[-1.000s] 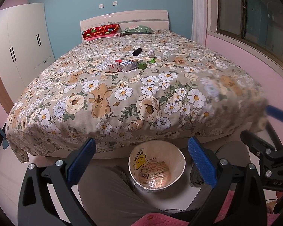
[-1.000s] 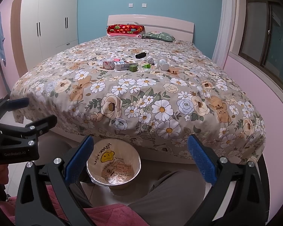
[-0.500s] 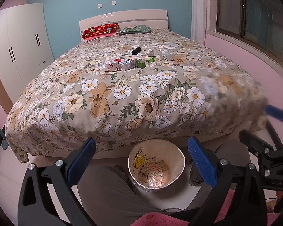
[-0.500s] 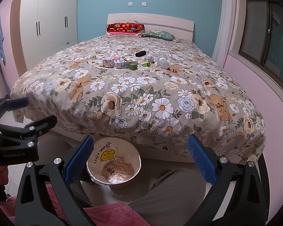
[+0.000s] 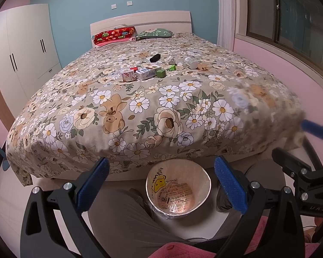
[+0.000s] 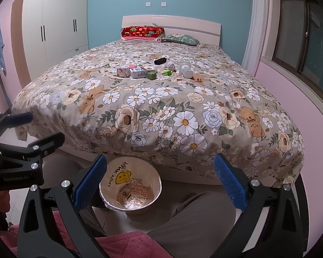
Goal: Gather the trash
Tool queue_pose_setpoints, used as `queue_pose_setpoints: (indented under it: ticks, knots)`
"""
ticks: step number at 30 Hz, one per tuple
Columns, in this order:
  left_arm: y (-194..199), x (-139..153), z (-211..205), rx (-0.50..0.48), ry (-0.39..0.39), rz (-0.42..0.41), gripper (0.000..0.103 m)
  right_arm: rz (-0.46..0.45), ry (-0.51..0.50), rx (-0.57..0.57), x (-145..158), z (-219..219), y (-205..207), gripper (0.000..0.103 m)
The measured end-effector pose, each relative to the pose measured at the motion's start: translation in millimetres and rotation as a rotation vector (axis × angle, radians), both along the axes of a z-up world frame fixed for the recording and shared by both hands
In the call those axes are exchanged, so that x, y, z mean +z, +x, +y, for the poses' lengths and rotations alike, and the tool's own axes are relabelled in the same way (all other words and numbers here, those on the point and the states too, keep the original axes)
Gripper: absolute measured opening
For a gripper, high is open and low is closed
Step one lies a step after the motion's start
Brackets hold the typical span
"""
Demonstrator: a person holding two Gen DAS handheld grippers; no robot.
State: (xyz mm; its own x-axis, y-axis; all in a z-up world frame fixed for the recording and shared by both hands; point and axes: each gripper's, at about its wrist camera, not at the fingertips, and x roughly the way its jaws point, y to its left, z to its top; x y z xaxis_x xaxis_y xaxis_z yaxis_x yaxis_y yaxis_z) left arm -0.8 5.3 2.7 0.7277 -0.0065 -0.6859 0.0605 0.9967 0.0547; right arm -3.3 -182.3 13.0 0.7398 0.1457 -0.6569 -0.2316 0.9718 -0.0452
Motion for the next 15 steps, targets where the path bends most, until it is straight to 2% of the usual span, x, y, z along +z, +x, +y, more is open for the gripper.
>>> queue_pose_setpoints:
  ticks: [15]
  knots:
    - [-1.1, -1.8, -4.4, 0.0, 0.004, 0.0, 0.099, 0.0, -0.001, -0.001, -0.2, 1.0, 0.1, 0.097]
